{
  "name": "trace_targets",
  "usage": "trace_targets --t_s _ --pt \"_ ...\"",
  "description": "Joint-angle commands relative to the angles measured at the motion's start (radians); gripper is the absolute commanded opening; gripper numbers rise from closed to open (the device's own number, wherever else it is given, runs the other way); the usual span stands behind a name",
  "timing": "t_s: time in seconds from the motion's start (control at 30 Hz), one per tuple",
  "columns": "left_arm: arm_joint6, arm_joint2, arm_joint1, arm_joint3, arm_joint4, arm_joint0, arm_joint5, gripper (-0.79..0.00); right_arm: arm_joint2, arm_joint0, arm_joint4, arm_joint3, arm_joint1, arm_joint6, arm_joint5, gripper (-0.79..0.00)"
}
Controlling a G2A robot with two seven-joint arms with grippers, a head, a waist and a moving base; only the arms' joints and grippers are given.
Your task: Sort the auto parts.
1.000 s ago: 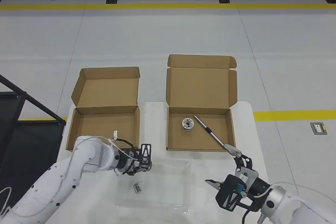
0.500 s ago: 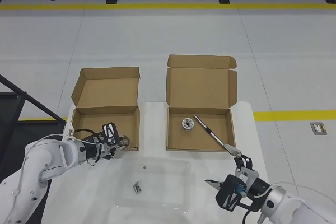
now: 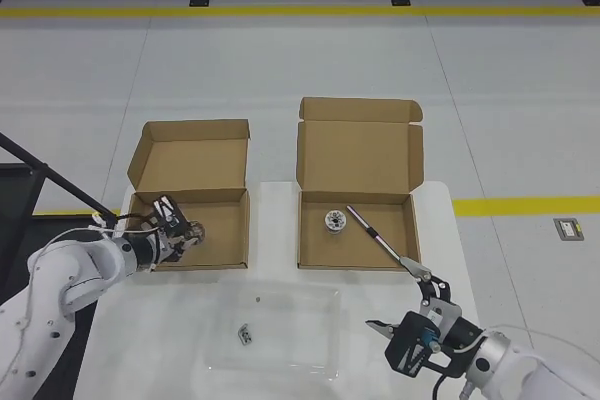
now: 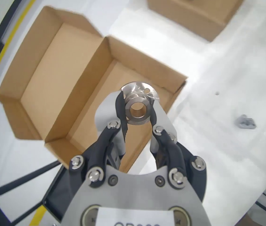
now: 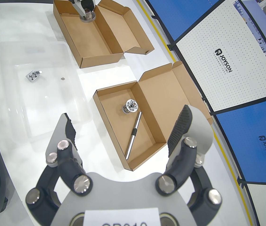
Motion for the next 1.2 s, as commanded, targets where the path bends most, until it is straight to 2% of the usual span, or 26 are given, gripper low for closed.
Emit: trace_targets --t_s 0.0,0.13,0.33,0.53,0.67,0.73,0.77,0.83,0.93,1.03,1.17 --pt "0.008 0.021 -0.011 0.091 0.004 -0.04 0.024 -0.785 0.0 0.0 0.0 0.0 0.0 0.0 0.0 0.0" --pt "0.034 0.104 -0.047 0.268 0.023 -0.124 0.072 -0.785 0.0 0.0 0.0 0.0 0.0 0.0 0.0 0.0" --pt "0.118 0.266 -0.135 0.526 0.019 -0.247 0.104 -0.785 0.0 0.0 0.0 0.0 0.0 0.0 0.0 0.0" --pt "0.191 0.37 -0.209 0.705 0.063 -0.354 0.103 -0.785 0.0 0.0 0.0 0.0 0.0 0.0 0.0 0.0" --pt "0.235 0.416 -0.248 0.792 0.088 -0.401 0.083 -0.785 0.0 0.0 0.0 0.0 0.0 0.0 0.0 0.0" --pt "0.256 0.43 -0.265 0.831 0.094 -0.42 0.074 -0.646 0.0 0.0 0.0 0.0 0.0 0.0 0.0 0.0" --pt "0.262 0.435 -0.27 0.842 0.097 -0.426 0.072 -0.613 0.0 0.0 0.0 0.0 0.0 0.0 0.0 0.0" --pt "0.278 0.447 -0.286 0.877 0.105 -0.445 0.064 -0.449 0.0 0.0 0.0 0.0 0.0 0.0 0.0 0.0" --pt "0.297 0.457 -0.301 0.913 0.121 -0.469 0.047 -0.369 0.0 0.0 0.0 0.0 0.0 0.0 0.0 0.0" --pt "0.32 0.467 -0.309 0.937 0.153 -0.488 0.034 -0.197 0.0 0.0 0.0 0.0 0.0 0.0 0.0 0.0" --pt "0.359 0.472 -0.312 0.954 0.194 -0.503 0.028 -0.154 0.0 0.0 0.0 0.0 0.0 0.0 0.0 0.0"
